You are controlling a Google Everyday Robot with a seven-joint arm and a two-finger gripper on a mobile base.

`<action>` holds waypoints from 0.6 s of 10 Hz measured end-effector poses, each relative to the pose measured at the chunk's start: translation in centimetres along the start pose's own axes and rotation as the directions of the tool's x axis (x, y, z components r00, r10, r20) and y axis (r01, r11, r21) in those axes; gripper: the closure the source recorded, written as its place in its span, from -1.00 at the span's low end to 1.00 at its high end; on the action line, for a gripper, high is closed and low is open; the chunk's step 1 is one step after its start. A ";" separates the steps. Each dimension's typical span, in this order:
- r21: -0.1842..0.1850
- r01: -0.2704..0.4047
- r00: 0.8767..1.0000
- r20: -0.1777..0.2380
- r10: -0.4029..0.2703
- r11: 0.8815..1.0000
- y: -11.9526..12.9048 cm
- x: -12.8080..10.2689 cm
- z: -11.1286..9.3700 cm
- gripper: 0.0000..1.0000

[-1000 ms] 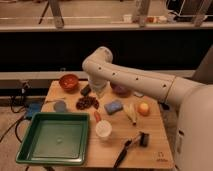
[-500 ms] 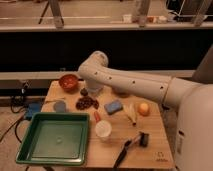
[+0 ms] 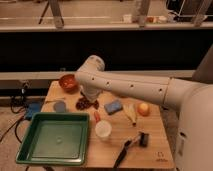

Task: Wipe tray with eraser

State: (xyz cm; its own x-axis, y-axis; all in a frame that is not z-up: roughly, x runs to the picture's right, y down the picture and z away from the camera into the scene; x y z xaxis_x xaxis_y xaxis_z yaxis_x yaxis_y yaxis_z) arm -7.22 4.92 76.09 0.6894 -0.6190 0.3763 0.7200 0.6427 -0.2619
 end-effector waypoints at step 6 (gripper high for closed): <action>0.011 -0.078 0.997 0.022 0.078 0.997 -2.2 4.7 1.8 -0.60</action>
State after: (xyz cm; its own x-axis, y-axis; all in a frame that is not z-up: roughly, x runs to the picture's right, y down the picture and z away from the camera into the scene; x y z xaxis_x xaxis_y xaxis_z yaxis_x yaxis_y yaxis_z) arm -5.68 1.44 79.99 0.7414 -0.5571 0.3741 0.6631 0.6940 -0.2806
